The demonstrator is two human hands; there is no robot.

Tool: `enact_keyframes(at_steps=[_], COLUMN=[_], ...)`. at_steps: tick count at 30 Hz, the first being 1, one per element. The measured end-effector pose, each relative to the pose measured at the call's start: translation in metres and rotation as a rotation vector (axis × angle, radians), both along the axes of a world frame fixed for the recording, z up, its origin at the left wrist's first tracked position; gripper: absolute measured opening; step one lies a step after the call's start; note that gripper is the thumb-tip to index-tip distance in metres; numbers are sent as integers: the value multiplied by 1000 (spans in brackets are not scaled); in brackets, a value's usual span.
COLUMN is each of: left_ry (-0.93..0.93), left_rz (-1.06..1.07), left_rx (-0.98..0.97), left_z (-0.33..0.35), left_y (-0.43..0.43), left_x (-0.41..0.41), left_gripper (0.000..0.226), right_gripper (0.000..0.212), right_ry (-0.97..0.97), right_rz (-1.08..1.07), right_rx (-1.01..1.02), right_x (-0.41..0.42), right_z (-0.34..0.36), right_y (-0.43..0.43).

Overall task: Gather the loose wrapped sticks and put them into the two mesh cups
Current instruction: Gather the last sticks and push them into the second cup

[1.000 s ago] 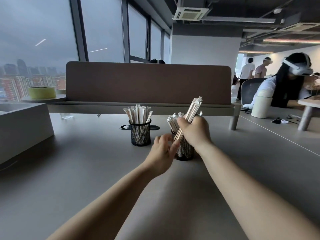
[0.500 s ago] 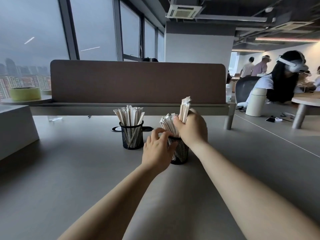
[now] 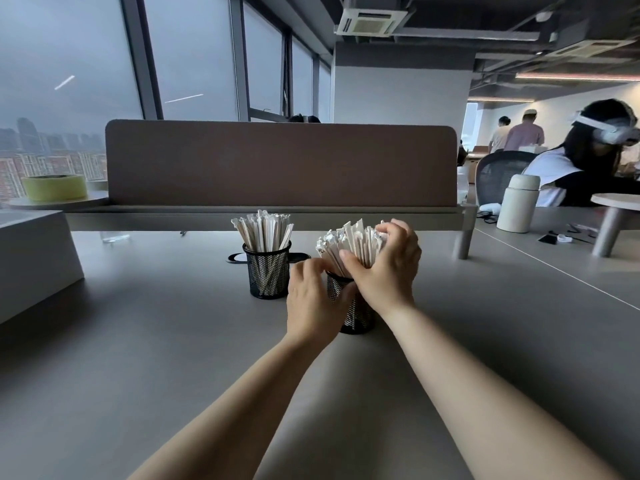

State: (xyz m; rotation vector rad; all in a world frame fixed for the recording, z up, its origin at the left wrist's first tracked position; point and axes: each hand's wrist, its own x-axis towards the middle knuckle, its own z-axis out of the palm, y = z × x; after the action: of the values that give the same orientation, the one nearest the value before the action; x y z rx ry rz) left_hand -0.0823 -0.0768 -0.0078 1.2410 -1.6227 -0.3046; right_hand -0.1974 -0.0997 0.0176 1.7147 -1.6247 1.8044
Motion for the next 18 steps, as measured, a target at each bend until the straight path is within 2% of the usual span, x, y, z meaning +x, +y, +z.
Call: enact_keyframes(at_steps=[4,7,10,14,15,16,18], left_ry=[52,-15,-6,-45,-52,-67,-129], left_rz=[-80,-153,-250,-312,-308,-294,-239], left_rx=[220,278,245,143,151,166,197], left_z=[2,11,15,22,27,31,35], left_y=[-3,-7,-21,-29,-27,-25,-22], left_x=[3,4,4,5,5,4,4], left_gripper=[97,91,85,45,43,51,83], right_gripper=[108,122,123,117,112,106,93], right_ry=[-283,-247,-216,-208,-229,-253,-284], right_rz=[439,539,593,605,586,564,524], right_rx=[241,369,451,446,442,434,410], right_x=[0,-1,-1,3,4,6,10], right_z=[-1,-2,8,18,20,20,21], right_y=[2,0,0,-2,-4,-6,-9])
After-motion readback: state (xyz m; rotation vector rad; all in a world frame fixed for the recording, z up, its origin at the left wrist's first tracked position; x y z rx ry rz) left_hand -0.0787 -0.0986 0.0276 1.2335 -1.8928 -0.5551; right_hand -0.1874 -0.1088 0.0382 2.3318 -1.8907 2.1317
